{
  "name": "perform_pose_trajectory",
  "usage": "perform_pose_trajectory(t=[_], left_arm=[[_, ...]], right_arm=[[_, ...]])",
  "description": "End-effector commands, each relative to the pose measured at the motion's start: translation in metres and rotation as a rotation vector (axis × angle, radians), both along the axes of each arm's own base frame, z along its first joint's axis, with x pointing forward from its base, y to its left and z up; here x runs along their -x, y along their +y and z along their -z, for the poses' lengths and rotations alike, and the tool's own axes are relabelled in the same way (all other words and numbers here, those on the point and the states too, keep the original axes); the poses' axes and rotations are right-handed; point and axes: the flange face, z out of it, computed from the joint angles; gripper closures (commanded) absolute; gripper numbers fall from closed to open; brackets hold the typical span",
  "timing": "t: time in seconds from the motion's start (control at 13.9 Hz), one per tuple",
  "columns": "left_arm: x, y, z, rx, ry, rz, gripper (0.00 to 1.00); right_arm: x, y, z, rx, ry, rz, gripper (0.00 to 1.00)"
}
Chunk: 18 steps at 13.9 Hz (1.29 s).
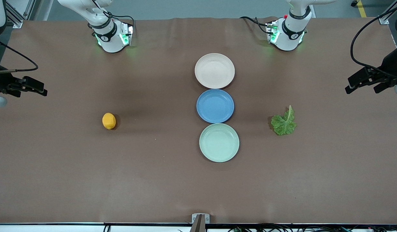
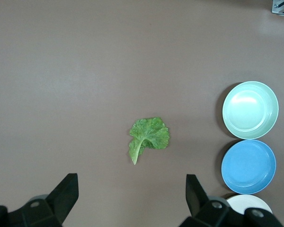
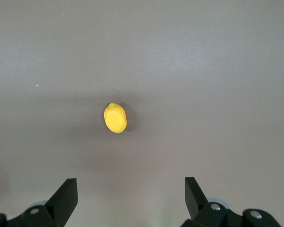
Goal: Pick lemon and lettuce from plates
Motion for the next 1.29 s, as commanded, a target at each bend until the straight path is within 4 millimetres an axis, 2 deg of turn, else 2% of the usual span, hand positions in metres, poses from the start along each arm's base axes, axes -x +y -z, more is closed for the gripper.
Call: perform_pose_trajectory(t=[0.0, 0.72, 1.22], left_arm=[[-0.001, 0.0, -0.005, -0.022, -0.005, 0.019, 0.0], [-0.001, -0.001, -0.005, -0.022, -0.006, 0.019, 0.0], [-0.001, -0.002, -0.005, -0.022, -0.006, 0.017, 0.0]], right_arm=[[0.015, 0.002, -0.005, 0.013, -0.015, -0.008, 0.0], [0.043, 0.001, -0.025, 0.01, -0.05, -0.007, 0.0], [0.044, 0.003, -0.028, 0.003, -0.057, -0.009, 0.0]])
